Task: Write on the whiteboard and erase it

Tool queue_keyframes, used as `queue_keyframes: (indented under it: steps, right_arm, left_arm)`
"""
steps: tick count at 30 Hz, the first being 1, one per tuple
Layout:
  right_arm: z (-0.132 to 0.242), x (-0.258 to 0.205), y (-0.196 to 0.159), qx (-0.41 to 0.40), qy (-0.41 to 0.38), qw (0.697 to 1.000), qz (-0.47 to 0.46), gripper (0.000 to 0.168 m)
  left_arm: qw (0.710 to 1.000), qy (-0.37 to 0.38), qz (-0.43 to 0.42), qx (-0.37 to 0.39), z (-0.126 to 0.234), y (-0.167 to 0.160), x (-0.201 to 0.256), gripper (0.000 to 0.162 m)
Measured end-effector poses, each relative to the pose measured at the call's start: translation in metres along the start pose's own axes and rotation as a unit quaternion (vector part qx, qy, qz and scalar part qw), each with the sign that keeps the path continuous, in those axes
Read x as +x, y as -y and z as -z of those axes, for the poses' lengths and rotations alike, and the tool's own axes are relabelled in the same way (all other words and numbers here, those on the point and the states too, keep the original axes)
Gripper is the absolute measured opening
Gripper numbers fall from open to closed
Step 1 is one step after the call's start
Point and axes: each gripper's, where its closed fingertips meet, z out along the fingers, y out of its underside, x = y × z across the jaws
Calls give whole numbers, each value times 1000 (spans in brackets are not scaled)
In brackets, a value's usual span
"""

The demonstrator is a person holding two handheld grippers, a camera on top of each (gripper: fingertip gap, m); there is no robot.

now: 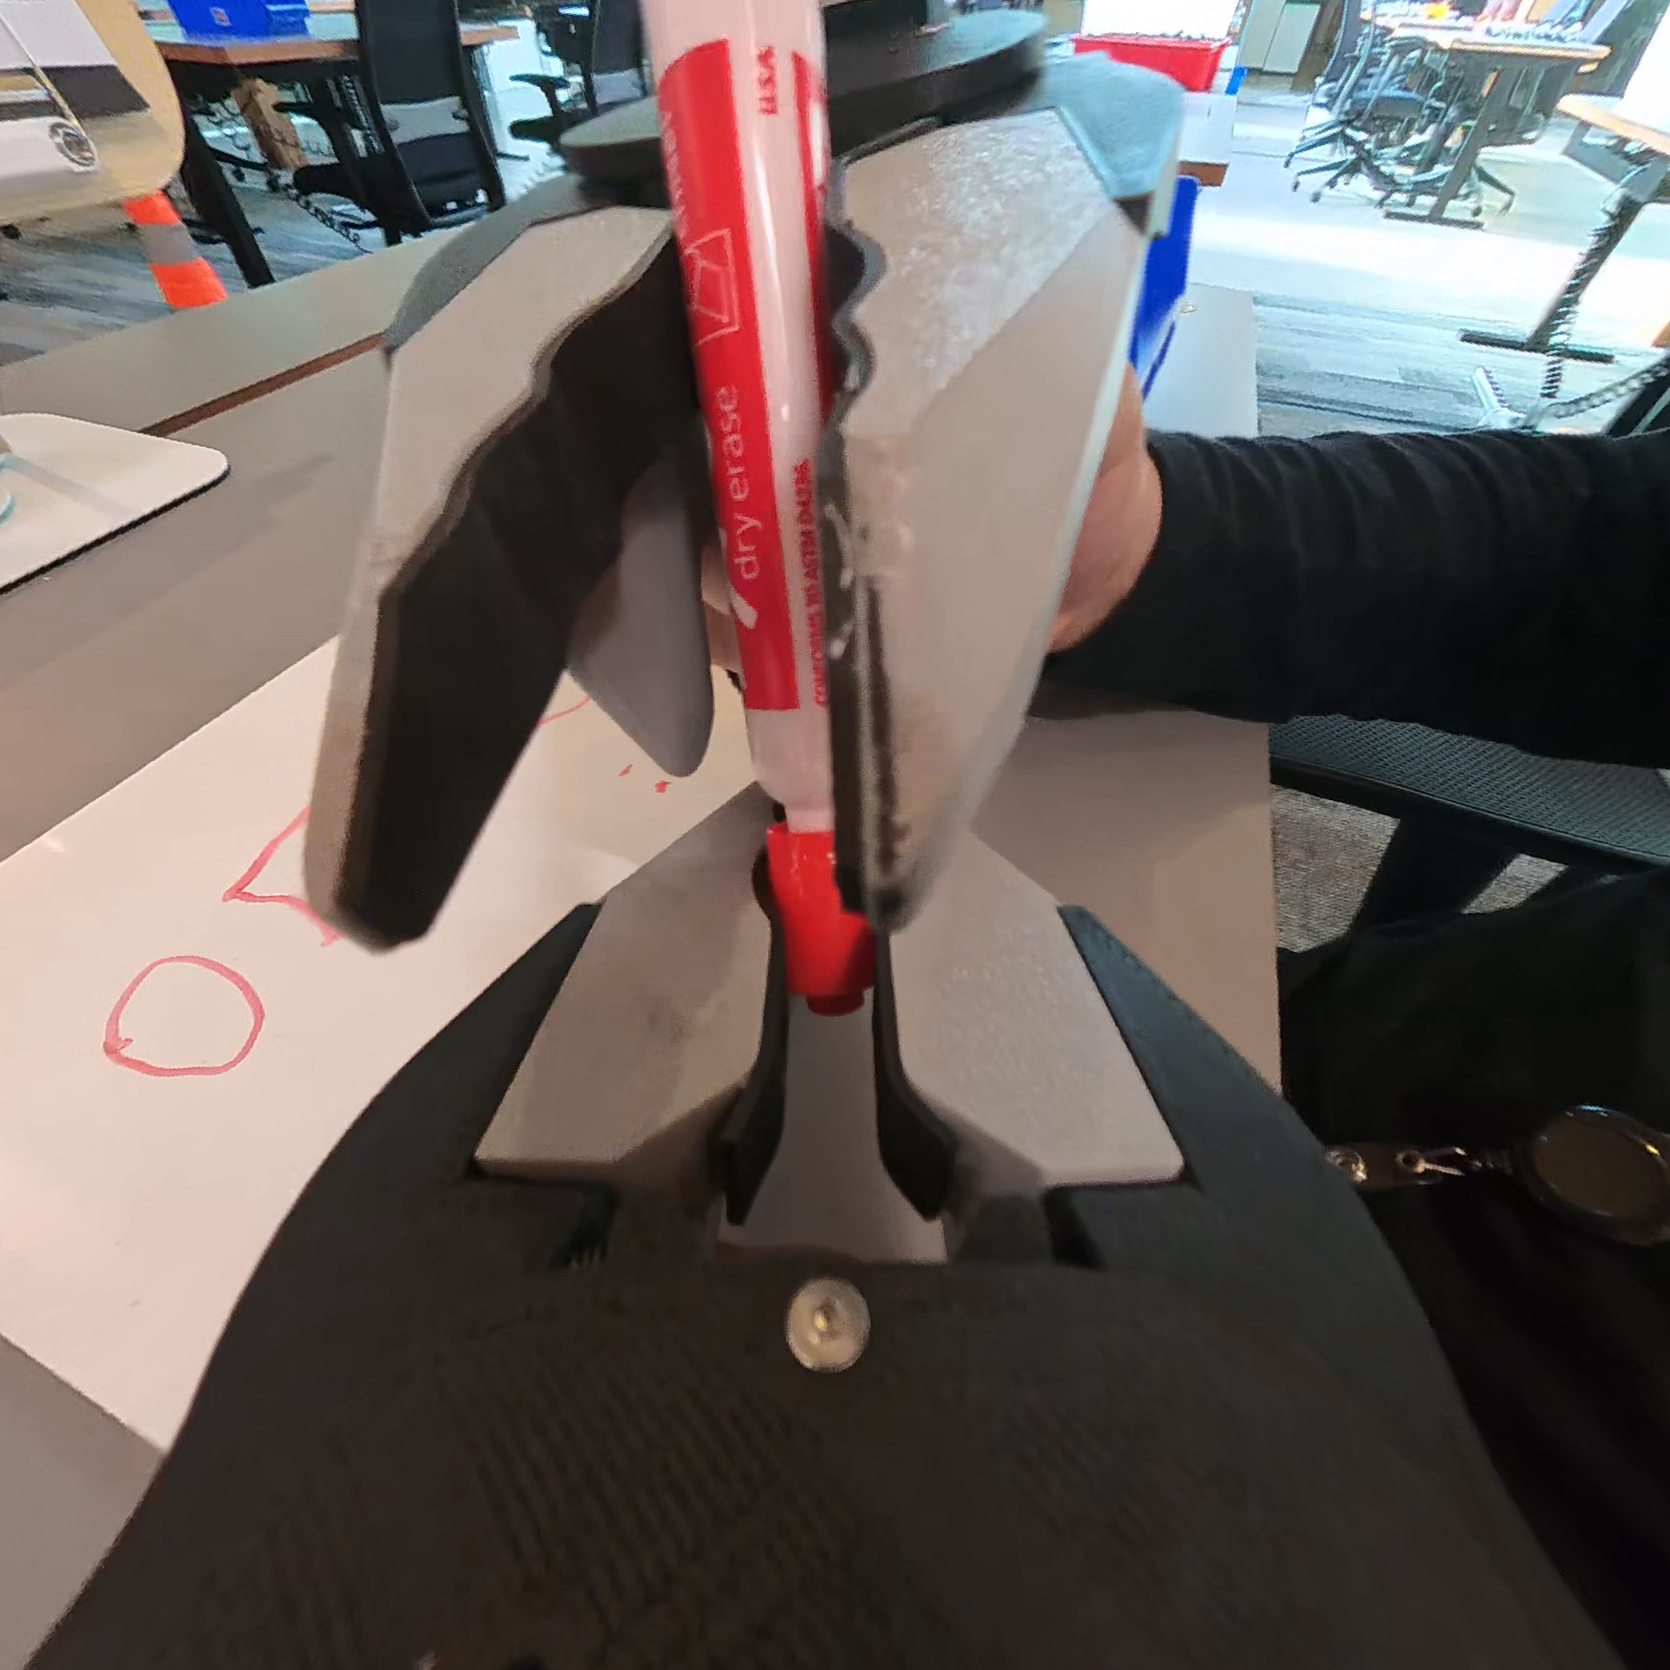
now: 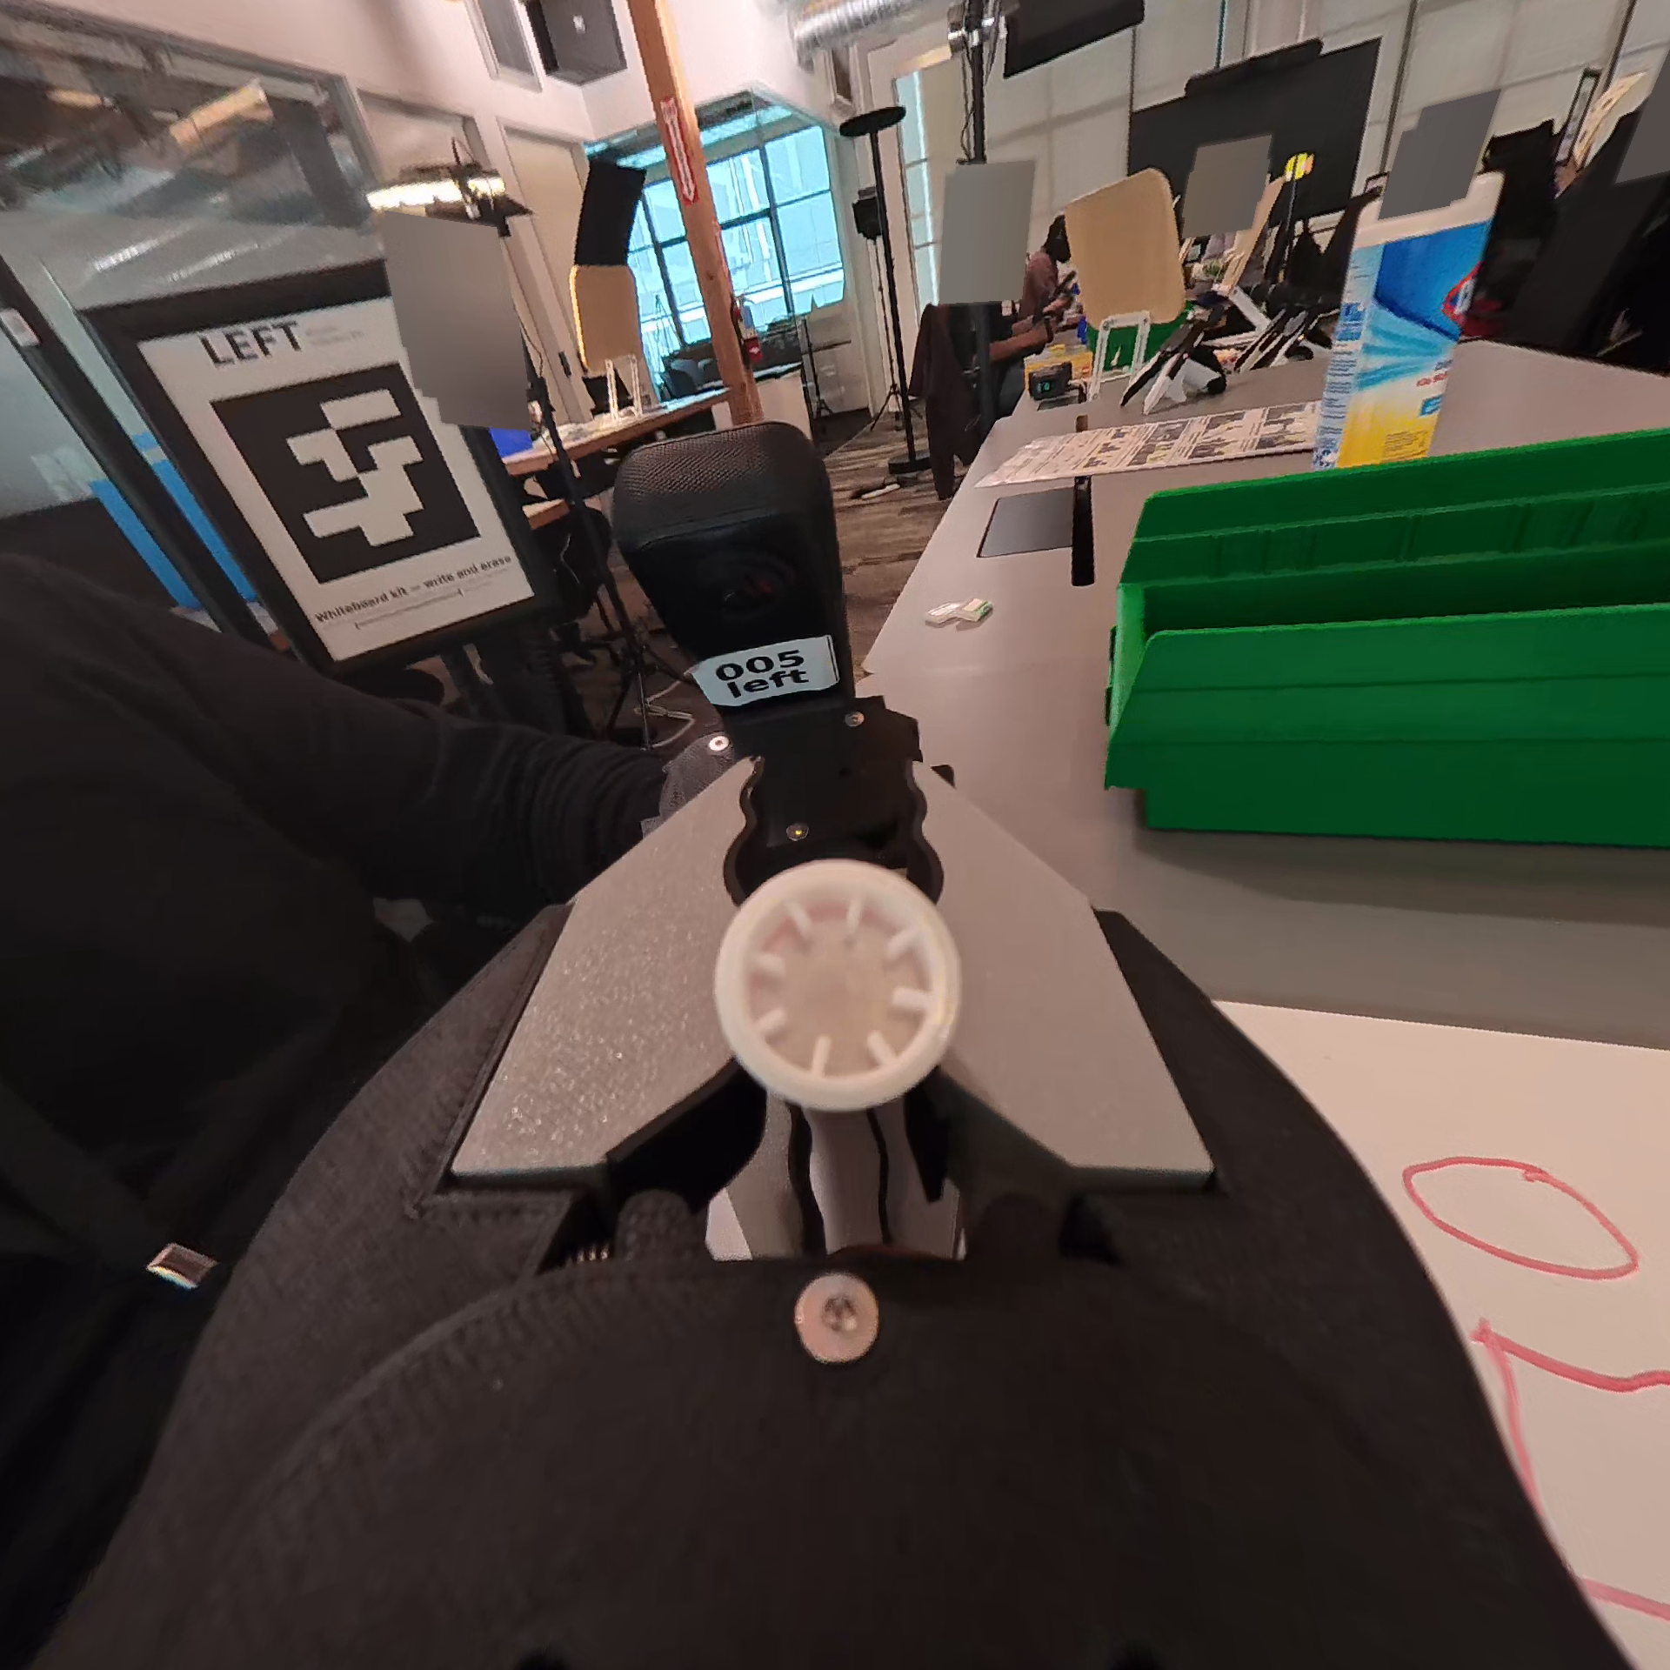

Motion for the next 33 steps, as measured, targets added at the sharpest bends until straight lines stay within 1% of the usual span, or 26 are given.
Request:
queue_keyframes:
  steps: [2,5,9,12,14,16,18,19,21,22,23,24,26,28,31,32,33]
  right_arm:
    - [-1,2,1,1,-22,1000,19,25]
    - [-1,2,1,11,-19,1000,9,25]
    - [1,2,1,28,2,999,-23,25]
    - [3,-1,7,65,26,997,-27,25]
    - [4,-3,7,67,37,997,-23,25]
    - [5,-13,6,49,49,997,32,26]
    - [3,-23,2,13,42,994,102,26]
    - [1,-28,1,5,43,992,122,26]
    - [1,-33,3,12,50,991,122,26]
    - [1,-30,4,21,47,993,108,26]
    - [2,-22,6,29,32,995,86,26]
    - [1,-12,5,31,14,997,63,25]
    - [0,-2,2,23,-4,999,27,25]
    - [1,2,0,20,-13,1000,12,25]
    - [2,6,3,40,-24,999,11,25]
    - [2,4,5,49,-23,998,18,24]
    - [2,1,6,53,-18,998,32,25]
  left_arm:
    - [1000,15,4,6,2,1,-4,9]
    - [1000,9,8,5,3,1,-3,9]
    - [1000,8,4,2,3,0,-2,8]
    - [1000,-9,16,24,6,5,2,8]
    - [999,-9,21,29,7,7,2,9]
    - [998,-35,37,44,8,11,9,8]
    - [996,-55,51,50,8,13,15,8]
    - [996,-64,47,51,8,13,18,8]
    - [995,-68,48,52,8,14,21,9]
    - [996,-49,44,53,8,14,16,8]
    - [998,-5,21,52,8,13,5,8]
    - [998,50,-19,37,8,10,-6,9]
    - [986,133,-99,6,8,4,-19,9]
    - [975,182,-130,-5,8,3,-27,9]
    - [976,189,-109,6,11,6,-30,8]
    - [981,173,-92,13,11,7,-27,8]
    - [989,132,-60,24,10,8,-20,8]
